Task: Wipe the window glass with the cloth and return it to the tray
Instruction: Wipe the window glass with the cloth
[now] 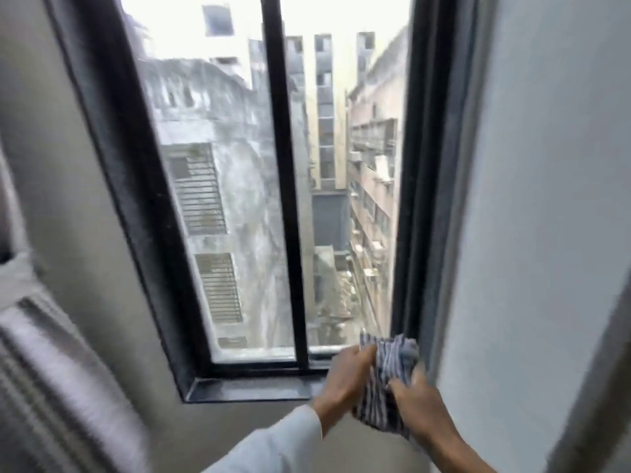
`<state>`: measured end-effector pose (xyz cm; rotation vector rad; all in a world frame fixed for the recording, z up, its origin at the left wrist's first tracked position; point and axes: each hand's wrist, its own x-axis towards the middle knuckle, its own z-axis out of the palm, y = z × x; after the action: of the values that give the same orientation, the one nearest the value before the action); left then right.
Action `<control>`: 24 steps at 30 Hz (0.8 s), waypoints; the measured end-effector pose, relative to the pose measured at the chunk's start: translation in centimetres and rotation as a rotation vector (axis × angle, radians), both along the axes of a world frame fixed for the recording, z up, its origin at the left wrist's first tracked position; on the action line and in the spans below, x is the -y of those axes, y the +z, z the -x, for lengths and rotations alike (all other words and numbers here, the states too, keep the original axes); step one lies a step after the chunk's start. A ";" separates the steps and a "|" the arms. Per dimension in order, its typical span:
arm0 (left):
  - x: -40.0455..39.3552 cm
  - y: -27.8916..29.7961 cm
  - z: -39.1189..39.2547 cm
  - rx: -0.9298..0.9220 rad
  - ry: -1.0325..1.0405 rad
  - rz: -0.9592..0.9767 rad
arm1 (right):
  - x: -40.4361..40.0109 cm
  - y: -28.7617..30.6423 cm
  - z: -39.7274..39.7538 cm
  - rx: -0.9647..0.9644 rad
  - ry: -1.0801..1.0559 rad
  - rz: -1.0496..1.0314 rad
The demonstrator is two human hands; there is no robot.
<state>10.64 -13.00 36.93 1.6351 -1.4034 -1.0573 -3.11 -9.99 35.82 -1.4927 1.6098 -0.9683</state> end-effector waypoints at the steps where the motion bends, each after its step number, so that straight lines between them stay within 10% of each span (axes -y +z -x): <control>1: 0.3 3.6 -1.4 -0.037 0.017 0.068 | 0.6 3.3 -1.5 0.057 0.023 0.073; 9: 4.0 20.5 -16.0 -0.283 -0.024 0.371 | 5.5 19.2 -13.7 0.455 0.305 0.485; 17: 10.9 20.4 -34.4 0.524 0.566 0.990 | 13.2 17.9 -26.6 0.093 -0.026 0.824; 24: 19.3 25.2 -43.4 0.779 0.524 1.193 | 21.1 22.4 -30.0 -0.102 -0.237 1.247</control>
<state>54.01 -32.33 62.14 1.2976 -1.4306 0.7396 26.93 -31.07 58.24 -2.1285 1.2416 -2.3081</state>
